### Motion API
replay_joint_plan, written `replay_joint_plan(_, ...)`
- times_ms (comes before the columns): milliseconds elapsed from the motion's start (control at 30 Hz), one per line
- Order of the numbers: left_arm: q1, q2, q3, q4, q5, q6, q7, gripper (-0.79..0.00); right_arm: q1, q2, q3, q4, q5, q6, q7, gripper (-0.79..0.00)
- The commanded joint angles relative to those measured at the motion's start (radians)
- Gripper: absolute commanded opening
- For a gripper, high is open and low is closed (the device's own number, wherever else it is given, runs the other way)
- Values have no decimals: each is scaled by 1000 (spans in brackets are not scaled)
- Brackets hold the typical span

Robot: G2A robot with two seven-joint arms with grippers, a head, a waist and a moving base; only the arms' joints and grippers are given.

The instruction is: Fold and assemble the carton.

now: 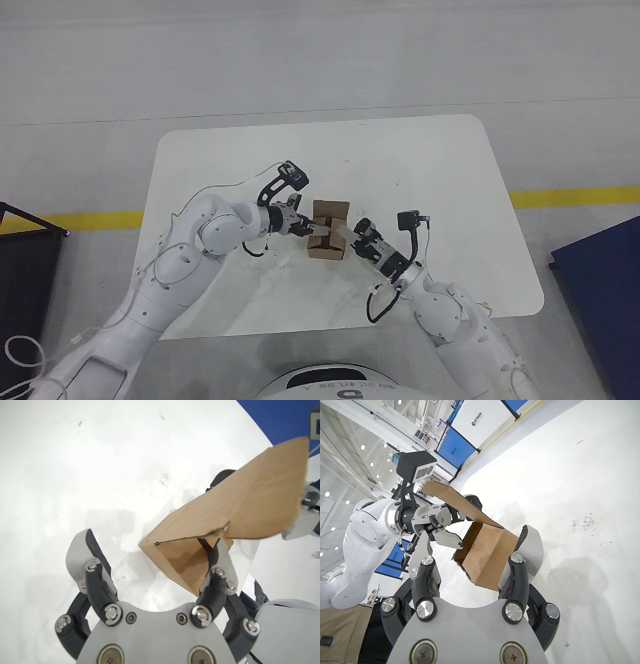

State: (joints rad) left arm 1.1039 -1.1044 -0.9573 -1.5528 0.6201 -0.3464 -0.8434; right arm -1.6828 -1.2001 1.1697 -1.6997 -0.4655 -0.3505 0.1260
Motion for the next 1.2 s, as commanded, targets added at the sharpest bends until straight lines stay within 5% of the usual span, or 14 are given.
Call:
replay_joint_plan(0, 17, 9, -33, -16, -4, 11, -13, 0, 1, -1, -3, 0, -3, 1, -3, -163)
replay_joint_plan(367, 105, 34, -99, -72, -15, 12, -49, 0, 21, -6, -27, 4, -19, 27, -13, -145)
replay_joint_plan(733, 28, 11, -5, 30, -19, -14, -40, -117, 25, -9, -41, -12, -34, 62, 3, -135)
replay_joint_plan(767, 21, 8, 2, 38, -23, -16, -38, -145, 24, -9, -42, -14, -35, 64, 3, -135)
replay_joint_plan(833, 9, 4, 14, 48, -29, -18, -34, -354, 20, -9, -43, -19, -39, 68, 2, -129)
replay_joint_plan(1167, -37, -5, 39, 46, -5, 10, -37, -785, -19, -4, -36, -117, -155, 130, -22, -34)
